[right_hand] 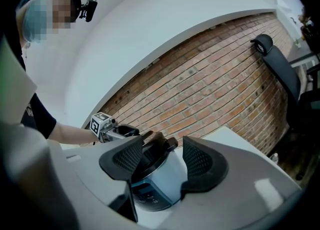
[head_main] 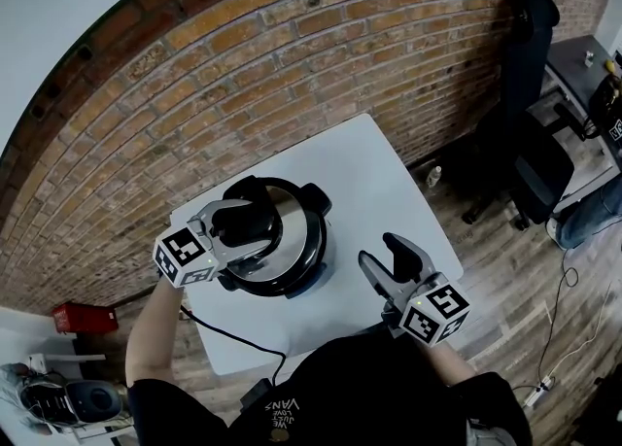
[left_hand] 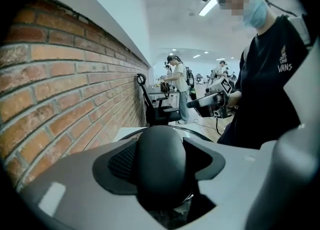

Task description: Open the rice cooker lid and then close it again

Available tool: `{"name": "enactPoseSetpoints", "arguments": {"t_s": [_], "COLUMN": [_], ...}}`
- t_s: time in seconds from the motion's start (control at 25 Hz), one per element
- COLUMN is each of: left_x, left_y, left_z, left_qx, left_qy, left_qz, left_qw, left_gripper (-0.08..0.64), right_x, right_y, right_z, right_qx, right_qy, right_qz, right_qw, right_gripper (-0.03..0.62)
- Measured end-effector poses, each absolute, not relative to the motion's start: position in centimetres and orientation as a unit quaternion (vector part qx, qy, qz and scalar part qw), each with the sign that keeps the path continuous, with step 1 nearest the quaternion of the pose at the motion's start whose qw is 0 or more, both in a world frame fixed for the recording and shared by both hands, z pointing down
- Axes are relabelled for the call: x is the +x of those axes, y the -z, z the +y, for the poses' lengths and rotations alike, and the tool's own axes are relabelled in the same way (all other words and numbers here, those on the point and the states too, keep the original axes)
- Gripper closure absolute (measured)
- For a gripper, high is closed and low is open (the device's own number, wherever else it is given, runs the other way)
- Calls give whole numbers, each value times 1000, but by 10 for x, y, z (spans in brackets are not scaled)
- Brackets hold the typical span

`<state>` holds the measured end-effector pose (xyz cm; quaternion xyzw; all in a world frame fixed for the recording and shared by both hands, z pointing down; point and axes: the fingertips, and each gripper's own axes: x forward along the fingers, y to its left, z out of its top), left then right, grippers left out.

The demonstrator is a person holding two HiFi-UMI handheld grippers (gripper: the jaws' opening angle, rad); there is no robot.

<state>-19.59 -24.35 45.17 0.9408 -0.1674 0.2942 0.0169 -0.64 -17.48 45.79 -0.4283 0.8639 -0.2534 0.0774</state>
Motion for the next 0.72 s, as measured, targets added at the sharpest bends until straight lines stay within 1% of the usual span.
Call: {"name": "enactPoseSetpoints", "arguments": {"t_s": [0.24,0.56,0.72], "left_x": [-195,-195,-187], "left_y": [-451,-456,-464], "left_z": [-242,-242,-230], "left_qx": [948,942,934], "left_qy": [-291,-328,-352], "left_qz": [-131,-69,-21], "left_qw": [4,-19,-58], "left_gripper": [273,272,270], "right_x": [-7,-10,-11], "right_y": [-462,-466,-467], "right_z": [-171,-166,-166], "right_qx": [-432,-430,-432], "right_qy": [256,259,260], "right_qz": [861,861,861], "right_qw": [73,73,70], "right_gripper": [348,348,348]}}
